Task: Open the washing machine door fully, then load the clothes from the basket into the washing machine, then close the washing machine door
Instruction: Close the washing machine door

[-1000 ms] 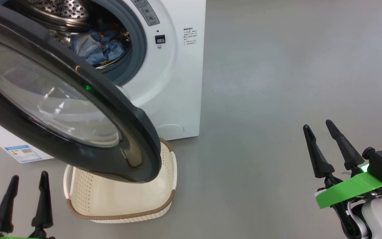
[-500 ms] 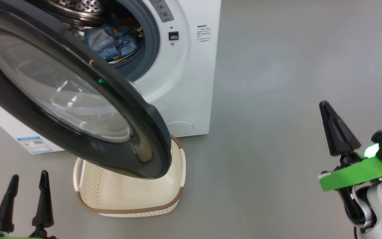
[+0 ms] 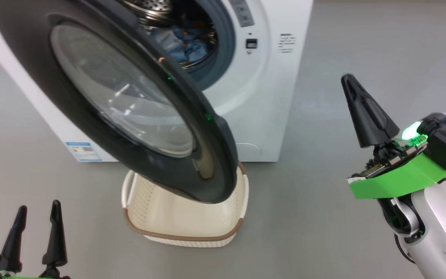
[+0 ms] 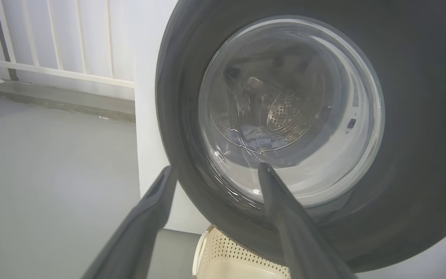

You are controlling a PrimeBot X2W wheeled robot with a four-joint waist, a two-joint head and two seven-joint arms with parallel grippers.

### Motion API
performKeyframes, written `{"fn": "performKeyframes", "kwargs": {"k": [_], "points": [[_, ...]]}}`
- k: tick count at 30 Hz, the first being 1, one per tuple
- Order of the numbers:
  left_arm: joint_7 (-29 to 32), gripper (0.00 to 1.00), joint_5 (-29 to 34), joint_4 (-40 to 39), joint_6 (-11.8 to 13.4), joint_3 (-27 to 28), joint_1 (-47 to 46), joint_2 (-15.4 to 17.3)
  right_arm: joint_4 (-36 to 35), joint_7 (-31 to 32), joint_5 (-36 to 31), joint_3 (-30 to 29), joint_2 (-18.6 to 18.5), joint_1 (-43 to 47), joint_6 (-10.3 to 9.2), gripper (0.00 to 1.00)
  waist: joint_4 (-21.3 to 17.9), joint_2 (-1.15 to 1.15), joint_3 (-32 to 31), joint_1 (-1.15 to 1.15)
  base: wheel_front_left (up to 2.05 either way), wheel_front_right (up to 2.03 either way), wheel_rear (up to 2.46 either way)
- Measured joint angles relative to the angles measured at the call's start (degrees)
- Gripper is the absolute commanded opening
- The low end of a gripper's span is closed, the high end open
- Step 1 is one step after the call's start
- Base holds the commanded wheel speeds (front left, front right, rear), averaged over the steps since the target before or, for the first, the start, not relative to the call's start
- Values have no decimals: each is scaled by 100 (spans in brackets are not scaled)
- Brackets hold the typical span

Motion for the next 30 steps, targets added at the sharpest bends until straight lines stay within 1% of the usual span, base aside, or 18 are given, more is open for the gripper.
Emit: {"fn": "performKeyframes", "kwargs": {"k": [5,11,13,18,23,30], "points": [[0,100,0,67,0,-36,4,-5,-303,-1,-24,224,7,-168,0,0,254,0,-51,0,0,0,0],[0,100,0,108,0,-63,4,-5,-608,-14,-27,771,22,-395,0,0,589,0,-120,0,0,0,0],[0,100,0,134,0,-109,4,-19,-615,-19,-25,1071,35,-487,1,0,718,0,-154,0,0,0,0],[0,100,0,164,0,-149,4,-91,-614,-19,-23,1412,63,-496,1,0,928,0,-216,0,0,0,0],[0,100,0,180,0,-154,7,-92,-606,-18,-8,1724,89,-498,1,0,1128,0,-273,0,0,0,0],[0,100,-1,197,0,-193,9,-91,-219,-18,63,2206,55,-494,1,0,1348,0,-325,0,0,0,0]]}}
